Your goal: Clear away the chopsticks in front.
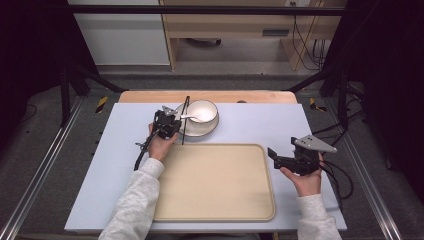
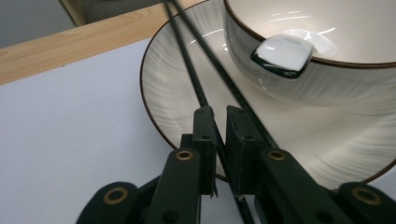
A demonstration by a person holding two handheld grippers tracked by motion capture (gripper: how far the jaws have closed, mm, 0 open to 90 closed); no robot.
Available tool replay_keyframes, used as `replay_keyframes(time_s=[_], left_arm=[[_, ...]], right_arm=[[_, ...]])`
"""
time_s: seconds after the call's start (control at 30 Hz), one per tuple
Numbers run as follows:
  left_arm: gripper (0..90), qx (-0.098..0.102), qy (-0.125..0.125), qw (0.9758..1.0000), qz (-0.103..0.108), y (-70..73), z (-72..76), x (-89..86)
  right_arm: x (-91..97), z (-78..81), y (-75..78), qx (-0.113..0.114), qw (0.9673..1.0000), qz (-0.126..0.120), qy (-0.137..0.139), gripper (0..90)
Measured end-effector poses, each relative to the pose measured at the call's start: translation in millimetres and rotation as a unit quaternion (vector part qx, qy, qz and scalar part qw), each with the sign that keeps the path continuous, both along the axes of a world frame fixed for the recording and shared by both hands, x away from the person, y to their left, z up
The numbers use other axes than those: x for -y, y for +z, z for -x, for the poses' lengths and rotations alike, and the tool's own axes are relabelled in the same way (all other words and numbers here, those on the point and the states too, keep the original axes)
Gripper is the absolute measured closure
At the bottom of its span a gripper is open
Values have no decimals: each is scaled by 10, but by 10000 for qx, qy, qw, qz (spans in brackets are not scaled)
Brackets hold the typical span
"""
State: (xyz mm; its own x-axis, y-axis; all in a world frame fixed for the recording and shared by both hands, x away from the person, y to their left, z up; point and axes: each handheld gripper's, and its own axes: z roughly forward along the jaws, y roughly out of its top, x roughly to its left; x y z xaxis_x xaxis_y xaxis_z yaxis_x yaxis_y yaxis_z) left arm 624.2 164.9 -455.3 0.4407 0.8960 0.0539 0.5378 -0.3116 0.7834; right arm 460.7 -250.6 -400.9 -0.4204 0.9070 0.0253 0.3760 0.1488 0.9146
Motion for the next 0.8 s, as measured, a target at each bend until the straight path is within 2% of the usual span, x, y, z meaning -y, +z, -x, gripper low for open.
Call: replay_keyframes(time_s=[0.1,0.27,0.37,0.43,0.6,0.8], left_arm=[[842,-12,1,10000,-16,-3,-1,-2],[772,76,-43,10000,-22,35,-8,-13],[759,42,-104,9998,-144,76,-57,21],[761,58,-115,9999,-105,94,-90,42],[761,-96,-130,9996,-251,65,-193,52],[787,-191,-157,9993,-280,19,-263,45]], right_arm=[[0,0,0,1,10000,1,2,80],[-5,-2,-3,-17,10000,10,12,80],[-7,-5,-6,-25,10000,19,11,80],[-8,-4,-6,-27,10000,19,11,80],[-2,3,0,-20,10000,-3,21,81],[4,1,1,-14,10000,16,23,83]])
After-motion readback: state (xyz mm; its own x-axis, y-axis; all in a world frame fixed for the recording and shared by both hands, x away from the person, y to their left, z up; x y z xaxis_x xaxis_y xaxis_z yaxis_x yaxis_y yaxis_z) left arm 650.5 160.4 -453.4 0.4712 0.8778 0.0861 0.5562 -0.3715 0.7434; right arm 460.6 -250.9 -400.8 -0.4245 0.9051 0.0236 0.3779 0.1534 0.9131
